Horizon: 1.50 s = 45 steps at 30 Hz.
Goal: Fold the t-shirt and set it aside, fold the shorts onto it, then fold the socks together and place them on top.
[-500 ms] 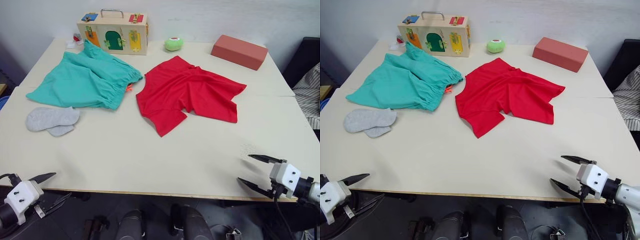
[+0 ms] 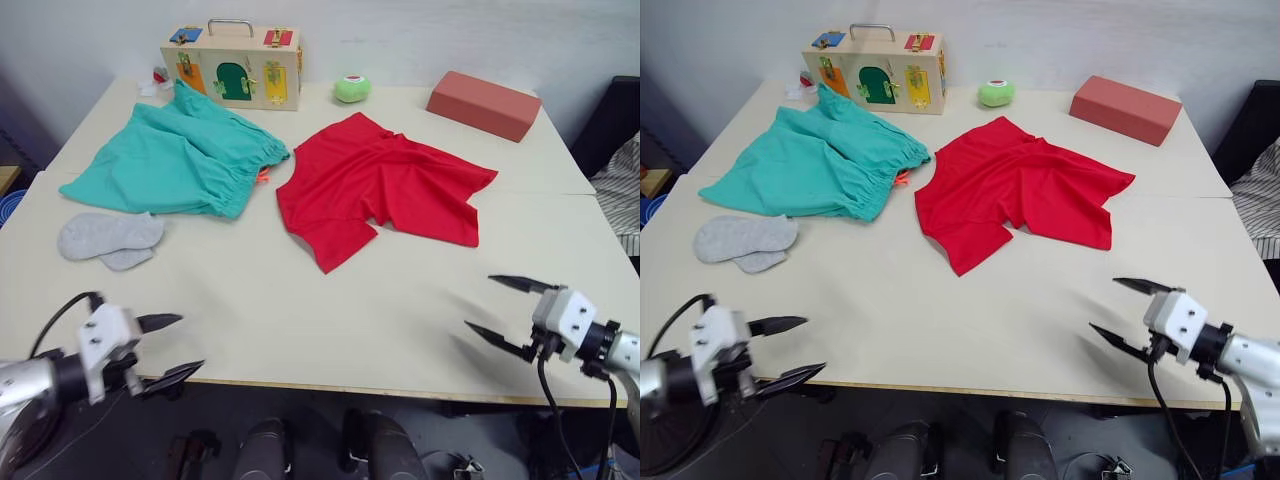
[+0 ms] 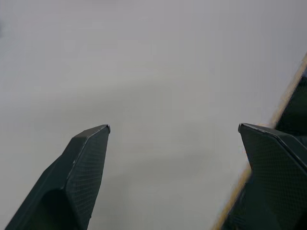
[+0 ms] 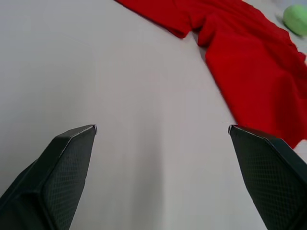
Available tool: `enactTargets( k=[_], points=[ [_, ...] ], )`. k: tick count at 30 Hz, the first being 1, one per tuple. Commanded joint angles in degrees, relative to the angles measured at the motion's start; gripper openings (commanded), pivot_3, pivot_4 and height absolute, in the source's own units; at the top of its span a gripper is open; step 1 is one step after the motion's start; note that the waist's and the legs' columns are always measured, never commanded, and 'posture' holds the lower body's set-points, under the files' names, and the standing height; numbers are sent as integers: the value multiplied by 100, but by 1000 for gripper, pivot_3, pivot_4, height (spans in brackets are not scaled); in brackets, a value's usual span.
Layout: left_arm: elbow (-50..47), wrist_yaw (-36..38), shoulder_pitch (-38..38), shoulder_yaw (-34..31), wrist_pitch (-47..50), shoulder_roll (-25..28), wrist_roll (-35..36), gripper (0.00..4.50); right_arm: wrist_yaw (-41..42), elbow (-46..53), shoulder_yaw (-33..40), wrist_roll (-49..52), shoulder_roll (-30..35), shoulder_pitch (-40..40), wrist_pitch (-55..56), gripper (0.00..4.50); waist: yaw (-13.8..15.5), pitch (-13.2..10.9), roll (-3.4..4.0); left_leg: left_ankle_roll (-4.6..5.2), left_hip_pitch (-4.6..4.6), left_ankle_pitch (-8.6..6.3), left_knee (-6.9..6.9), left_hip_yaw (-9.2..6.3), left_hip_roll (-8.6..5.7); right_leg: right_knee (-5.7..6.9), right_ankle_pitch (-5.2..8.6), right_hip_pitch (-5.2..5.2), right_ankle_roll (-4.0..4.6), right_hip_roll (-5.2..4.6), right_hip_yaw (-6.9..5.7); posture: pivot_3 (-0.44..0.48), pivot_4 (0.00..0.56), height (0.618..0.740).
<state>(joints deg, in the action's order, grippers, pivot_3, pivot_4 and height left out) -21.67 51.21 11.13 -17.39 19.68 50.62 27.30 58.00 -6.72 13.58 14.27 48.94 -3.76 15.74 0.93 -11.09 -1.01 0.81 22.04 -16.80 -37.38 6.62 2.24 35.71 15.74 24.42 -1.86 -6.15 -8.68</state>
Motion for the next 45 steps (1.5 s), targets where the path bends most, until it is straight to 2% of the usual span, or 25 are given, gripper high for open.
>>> enactTargets(
  k=[1, 5, 9, 11, 18, 25, 26, 29, 33, 39, 41, 42, 45],
  points=[
    [126, -342, -1277, 1071, 360, -159, -554, 4500, -138, -633, -479, -555, 44, -951, -129, 4492, -1, 0, -2, -2, 1, 2, -3, 3, 1, 6, -1, 4, 0, 7, 6, 0, 150, 740],
    [804, -593, -2851, 2144, 638, -762, -1161, 4500, -431, -1858, -1131, -1280, -182, -2282, -233, 4492, -6, 0, -3, -44, -9, 28, -2, 27, 4, 16, -1, 7, 0, 26, 30, 0, 150, 740],
    [1398, -594, -3693, 2707, 710, -1193, -1560, 4500, -425, -2788, -1527, -1655, -296, -3035, -356, 4492, -23, 0, -3, -47, -5, 30, -11, 46, 22, 27, -2, 11, -1, 49, 43, 0, 150, 740],
    [1720, -629, -4129, 3019, 929, -1432, -1774, 4500, -143, -3188, -1712, -1689, -348, -3341, -548, 4492, -34, 0, -3, -46, 0, 30, -15, 48, 23, 24, -2, 13, -1, 60, 42, 0, 150, 740],
    [3002, -615, -5384, 3712, 1186, -2329, -2337, 4500, -325, -5027, -1999, -2084, -646, -4649, -600, 4492, -117, 0, -4, -38, -3, 25, -64, 58, 28, 29, -12, 10, -14, 63, 76, 0, 150, 740],
    [4279, -573, -5960, 3995, 953, -2667, -2825, 4500, -297, -6190, -2181, -2372, -838, -5483, -883, 4492, -135, 1, -4, -43, -19, 23, -63, 84, 43, 37, -13, 10, -14, 71, 98, 0, 150, 740],
    [4417, -586, -6012, 4013, 919, -2694, -2884, 4500, -252, -6267, -2232, -2440, -842, -5536, -877, 4317, -135, 1, -5, -42, -21, 23, -65, 90, 43, 38, -13, 10, -14, 70, 103, 0, 150, 740],
    [4817, -659, -6136, 3999, 889, -2809, -2971, 3931, -110, -6431, -2274, -2502, -892, -5692, -947, 3555, -134, 3, -7, -39, -53, 19, -65, 105, 40, 42, -15, -10, -15, 64, 118, 0, 150, 740],
    [5165, -727, -6229, 3970, 834, -2892, -3054, 2698, -3, -6536, -2264, -2528, -931, -5846, -1028, 2171, -127, 4, -7, -40, -67, 17, -65, 111, 40, 50, -15, -17, -15, 60, 126, 0, 150, 740],
    [5187, -691, -6123, 3858, 747, -2850, -3043, 786, -41, -6611, -2229, -2576, -920, -5907, -1088, 35, -142, 4, -7, -46, -77, 13, -64, 122, 43, 61, -15, -15, -15, 58, 134, 0, 150, 740],
    [5157, -680, -6046, 3802, 695, -2792, -3024, 164, -32, -6618, -2212, -2573, -898, -5905, -1103, 0, -156, 4, -7, -48, -78, 12, -64, 126, 44, 63, -14, -13, -15, 59, 137, 0, 150, 740],
    [5124, -658, -5995, 3757, 633, -2757, -2994, 24, -25, -6618, -2199, -2565, -882, -5902, -1128, 0, -166, 4, -7, -49, -78, 12, -63, 127, 45, 65, -14, -12, -14, 59, 138, 0, 150, 740],
    [5027, -578, -5850, 3573, 365, -2655, -2883, 24, 19, -6606, -2169, -2545, -830, -5886, -1152, 0, -205, 4, -7, -51, -79, 10, -61, 134, 46, 72, -13, -4, -11, 59, 144, 0, 150, 740]
  ],
)
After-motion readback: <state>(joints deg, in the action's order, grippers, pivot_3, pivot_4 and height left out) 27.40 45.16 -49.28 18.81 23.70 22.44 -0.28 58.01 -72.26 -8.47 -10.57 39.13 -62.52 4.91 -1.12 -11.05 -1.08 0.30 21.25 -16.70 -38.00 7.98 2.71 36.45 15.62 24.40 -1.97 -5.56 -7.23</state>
